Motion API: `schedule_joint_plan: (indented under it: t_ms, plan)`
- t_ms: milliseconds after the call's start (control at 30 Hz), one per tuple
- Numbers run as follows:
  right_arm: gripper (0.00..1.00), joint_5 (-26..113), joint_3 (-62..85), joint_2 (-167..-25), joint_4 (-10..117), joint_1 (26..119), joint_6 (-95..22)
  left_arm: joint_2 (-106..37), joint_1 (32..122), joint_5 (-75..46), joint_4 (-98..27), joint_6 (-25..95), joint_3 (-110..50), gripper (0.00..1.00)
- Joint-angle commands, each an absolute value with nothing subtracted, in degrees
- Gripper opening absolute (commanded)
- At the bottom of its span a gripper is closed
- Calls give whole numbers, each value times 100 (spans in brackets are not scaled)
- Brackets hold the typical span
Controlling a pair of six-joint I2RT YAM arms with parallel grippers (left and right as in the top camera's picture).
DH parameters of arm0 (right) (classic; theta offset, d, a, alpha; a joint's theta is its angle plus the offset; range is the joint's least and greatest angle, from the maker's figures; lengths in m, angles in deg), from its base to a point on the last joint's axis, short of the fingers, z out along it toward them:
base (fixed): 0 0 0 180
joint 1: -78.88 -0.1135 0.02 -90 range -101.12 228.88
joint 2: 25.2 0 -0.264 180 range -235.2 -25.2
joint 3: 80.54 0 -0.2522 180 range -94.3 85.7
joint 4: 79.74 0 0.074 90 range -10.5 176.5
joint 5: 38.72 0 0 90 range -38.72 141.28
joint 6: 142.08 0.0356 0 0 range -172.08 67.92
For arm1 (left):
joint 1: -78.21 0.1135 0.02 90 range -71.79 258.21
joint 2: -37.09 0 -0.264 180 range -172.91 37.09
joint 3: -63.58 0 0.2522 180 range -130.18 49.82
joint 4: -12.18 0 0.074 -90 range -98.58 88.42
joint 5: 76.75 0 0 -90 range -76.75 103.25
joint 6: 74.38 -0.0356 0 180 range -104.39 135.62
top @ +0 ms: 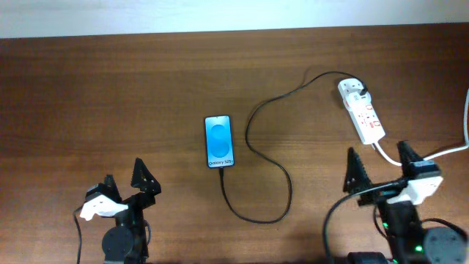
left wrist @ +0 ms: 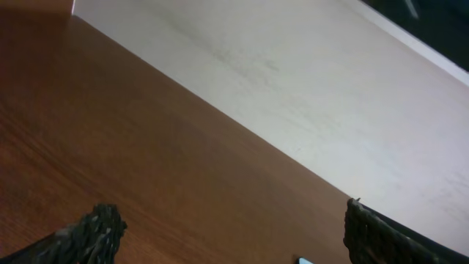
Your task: Plug charger to phone and switch on socket
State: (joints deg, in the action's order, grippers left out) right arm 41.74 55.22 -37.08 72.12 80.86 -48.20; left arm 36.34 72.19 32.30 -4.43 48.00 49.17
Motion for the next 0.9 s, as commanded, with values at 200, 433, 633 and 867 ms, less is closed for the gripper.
schedule_joint_plan:
  t_ms: [200,433,633,867]
  plan:
    - [99,4670,7957,-2655,9398,8033,-4864,3640,7236,3293,-471,4725,4932,99]
    - [98,4797,8538,-2539,9859,8040,-4717,3640,7236,3293,-471,4725,4932,99]
    - [98,4812,8538,-2539,8839,8040,-4717,3640,7236,3293,-471,4725,4932,99]
    - [98,4856,8538,-2539,8218,8038,-4717,3640,7236,3293,-471,4725,4932,99]
